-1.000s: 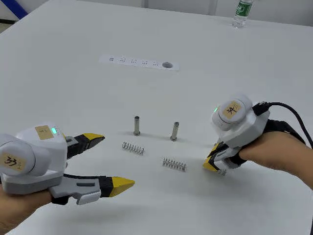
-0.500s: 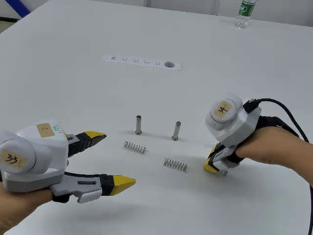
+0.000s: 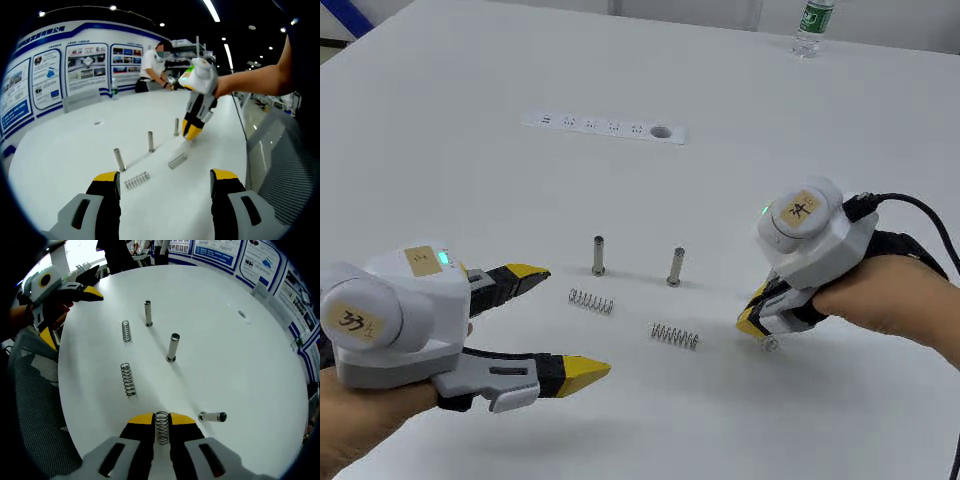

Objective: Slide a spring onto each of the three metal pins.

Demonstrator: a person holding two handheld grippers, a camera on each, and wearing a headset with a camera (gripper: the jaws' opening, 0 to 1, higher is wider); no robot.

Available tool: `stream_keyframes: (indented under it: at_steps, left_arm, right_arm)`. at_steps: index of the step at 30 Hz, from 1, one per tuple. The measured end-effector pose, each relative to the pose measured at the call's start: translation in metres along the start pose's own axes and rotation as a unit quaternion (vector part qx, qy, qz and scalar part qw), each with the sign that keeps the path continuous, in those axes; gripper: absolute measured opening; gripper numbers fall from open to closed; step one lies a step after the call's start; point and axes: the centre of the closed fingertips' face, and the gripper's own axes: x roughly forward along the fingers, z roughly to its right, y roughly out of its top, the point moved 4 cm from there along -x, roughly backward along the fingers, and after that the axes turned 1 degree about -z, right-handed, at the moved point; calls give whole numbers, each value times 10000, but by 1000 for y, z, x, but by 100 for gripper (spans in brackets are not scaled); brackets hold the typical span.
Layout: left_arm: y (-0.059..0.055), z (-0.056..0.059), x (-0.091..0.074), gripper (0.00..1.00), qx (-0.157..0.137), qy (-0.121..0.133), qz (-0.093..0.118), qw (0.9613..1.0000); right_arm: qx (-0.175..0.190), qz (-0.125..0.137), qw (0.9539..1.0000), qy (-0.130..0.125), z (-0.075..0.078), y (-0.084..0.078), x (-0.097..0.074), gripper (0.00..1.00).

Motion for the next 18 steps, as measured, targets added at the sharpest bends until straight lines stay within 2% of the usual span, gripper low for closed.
stream_keyframes:
  at_steps: [7, 11, 18]
  left_arm:
    - [13, 8, 11, 73, 59, -260, 73, 9996]
    - [22, 16, 21, 72, 84, -469, 123, 9988]
    - [31, 27, 37, 69, 34, -781, 174, 9968]
  right_arm:
    - [143, 541, 9984, -13, -8, 19, -14, 12]
    - [245, 927, 9954, 66, -15, 35, -26, 12]
    - [328, 1344, 9902, 190, -25, 51, -42, 12]
